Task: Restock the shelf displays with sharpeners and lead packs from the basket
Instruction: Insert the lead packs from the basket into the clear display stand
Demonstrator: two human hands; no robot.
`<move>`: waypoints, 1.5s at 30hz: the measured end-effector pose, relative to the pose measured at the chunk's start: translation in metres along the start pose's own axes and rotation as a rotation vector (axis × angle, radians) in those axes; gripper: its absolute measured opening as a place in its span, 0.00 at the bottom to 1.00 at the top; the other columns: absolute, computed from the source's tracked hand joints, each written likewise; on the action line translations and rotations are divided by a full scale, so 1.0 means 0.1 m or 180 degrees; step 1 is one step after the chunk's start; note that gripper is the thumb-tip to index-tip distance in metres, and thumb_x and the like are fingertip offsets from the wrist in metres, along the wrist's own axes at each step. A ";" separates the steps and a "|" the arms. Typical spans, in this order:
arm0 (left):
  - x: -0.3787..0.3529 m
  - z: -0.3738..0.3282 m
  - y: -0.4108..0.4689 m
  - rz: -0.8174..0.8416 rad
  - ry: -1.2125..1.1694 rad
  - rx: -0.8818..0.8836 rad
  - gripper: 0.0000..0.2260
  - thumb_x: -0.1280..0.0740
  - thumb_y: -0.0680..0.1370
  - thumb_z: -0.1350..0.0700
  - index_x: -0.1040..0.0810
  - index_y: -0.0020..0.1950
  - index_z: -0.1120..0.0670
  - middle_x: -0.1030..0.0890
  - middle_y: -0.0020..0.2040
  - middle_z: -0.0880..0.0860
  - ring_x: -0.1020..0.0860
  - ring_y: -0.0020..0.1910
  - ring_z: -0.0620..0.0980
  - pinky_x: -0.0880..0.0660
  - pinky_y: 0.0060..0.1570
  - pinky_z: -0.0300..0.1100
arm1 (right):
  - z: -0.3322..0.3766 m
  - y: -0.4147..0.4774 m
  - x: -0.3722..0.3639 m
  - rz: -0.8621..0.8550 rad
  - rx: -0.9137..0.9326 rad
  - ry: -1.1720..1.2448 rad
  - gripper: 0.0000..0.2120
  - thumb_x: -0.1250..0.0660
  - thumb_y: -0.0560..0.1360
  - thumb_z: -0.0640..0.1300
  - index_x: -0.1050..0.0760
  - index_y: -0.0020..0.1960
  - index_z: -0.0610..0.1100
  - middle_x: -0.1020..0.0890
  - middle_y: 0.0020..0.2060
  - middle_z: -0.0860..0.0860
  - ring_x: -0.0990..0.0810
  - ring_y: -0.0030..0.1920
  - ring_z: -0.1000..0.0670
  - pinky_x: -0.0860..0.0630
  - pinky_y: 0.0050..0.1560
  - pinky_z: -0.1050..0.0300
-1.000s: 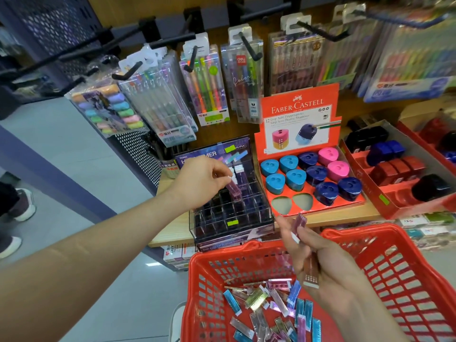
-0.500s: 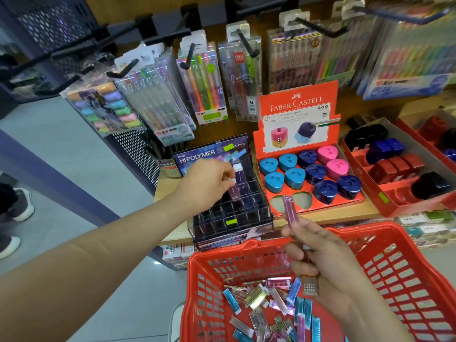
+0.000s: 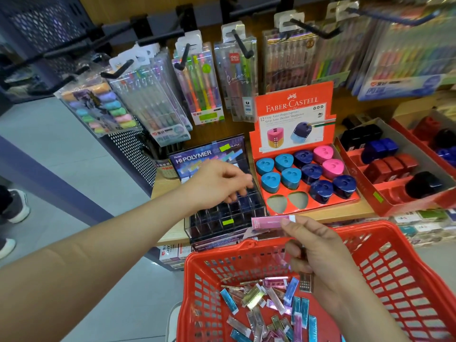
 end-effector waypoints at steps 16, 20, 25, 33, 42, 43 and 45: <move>-0.36 -0.24 -0.24 0.0961 -0.0443 -0.0026 0.04 0.29 0.75 0.62 0.16 0.46 0.55 0.18 0.33 0.51 0.21 0.32 0.43 0.23 0.36 0.34 | 0.09 0.08 -0.11 0.0157 0.0232 -0.0154 0.17 0.30 0.73 0.32 0.26 0.57 0.46 0.19 0.34 0.47 0.30 0.27 0.56 0.39 0.24 0.63; 0.17 -0.15 -0.09 -0.0145 -0.0378 0.0069 0.04 0.28 0.73 0.61 0.16 0.48 0.57 0.16 0.33 0.50 0.19 0.32 0.44 0.20 0.39 0.37 | -0.03 0.13 0.06 -0.0030 -0.0341 0.1415 0.20 0.48 0.63 0.26 0.31 0.50 0.43 0.23 0.40 0.45 0.29 0.33 0.52 0.40 0.34 0.59; 0.48 0.06 0.00 -0.0944 0.0021 0.0046 0.03 0.27 0.73 0.59 0.16 0.45 0.53 0.16 0.36 0.50 0.17 0.37 0.47 0.19 0.44 0.41 | -0.10 0.16 0.16 0.0003 -0.0389 0.1811 0.28 0.38 0.53 0.25 0.29 0.50 0.45 0.24 0.40 0.44 0.24 0.37 0.53 0.27 0.30 0.62; 0.34 0.15 0.03 -0.0996 0.1083 -0.0198 0.03 0.28 0.75 0.54 0.17 0.47 0.50 0.21 0.37 0.40 0.23 0.38 0.35 0.28 0.41 0.25 | -0.12 0.08 0.15 -0.0191 -0.0363 0.2099 0.23 0.34 0.66 0.24 0.27 0.59 0.35 0.16 0.39 0.35 0.14 0.42 0.44 0.18 0.45 0.57; 0.16 0.23 0.07 -0.0875 0.1618 -0.0597 0.03 0.29 0.75 0.54 0.17 0.46 0.53 0.20 0.40 0.48 0.24 0.41 0.45 0.25 0.48 0.41 | -0.11 0.02 0.06 -0.0078 -0.0281 0.1542 0.11 0.33 0.71 0.44 0.17 0.49 0.41 0.15 0.40 0.46 0.15 0.40 0.50 0.17 0.45 0.55; 0.14 0.23 0.08 -0.0866 0.1701 -0.0662 0.04 0.29 0.75 0.54 0.17 0.46 0.53 0.21 0.40 0.48 0.24 0.41 0.46 0.26 0.49 0.43 | -0.10 0.00 0.05 -0.0081 -0.0274 0.1446 0.10 0.33 0.72 0.45 0.16 0.49 0.43 0.16 0.38 0.49 0.17 0.39 0.52 0.18 0.48 0.55; 0.10 0.24 0.10 -0.0882 0.1840 -0.0749 0.04 0.29 0.75 0.54 0.17 0.46 0.54 0.22 0.39 0.48 0.25 0.41 0.46 0.26 0.49 0.44 | -0.08 -0.02 0.03 -0.0068 -0.0256 0.1304 0.10 0.32 0.72 0.44 0.15 0.51 0.44 0.17 0.37 0.53 0.24 0.37 0.54 0.22 0.44 0.59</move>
Point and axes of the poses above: each hand's wrist, its own y-axis towards the middle knuckle, its own x-axis out of the back of the hand, z = x × y, the point moved 7 cm from there along y, towards the middle knuckle
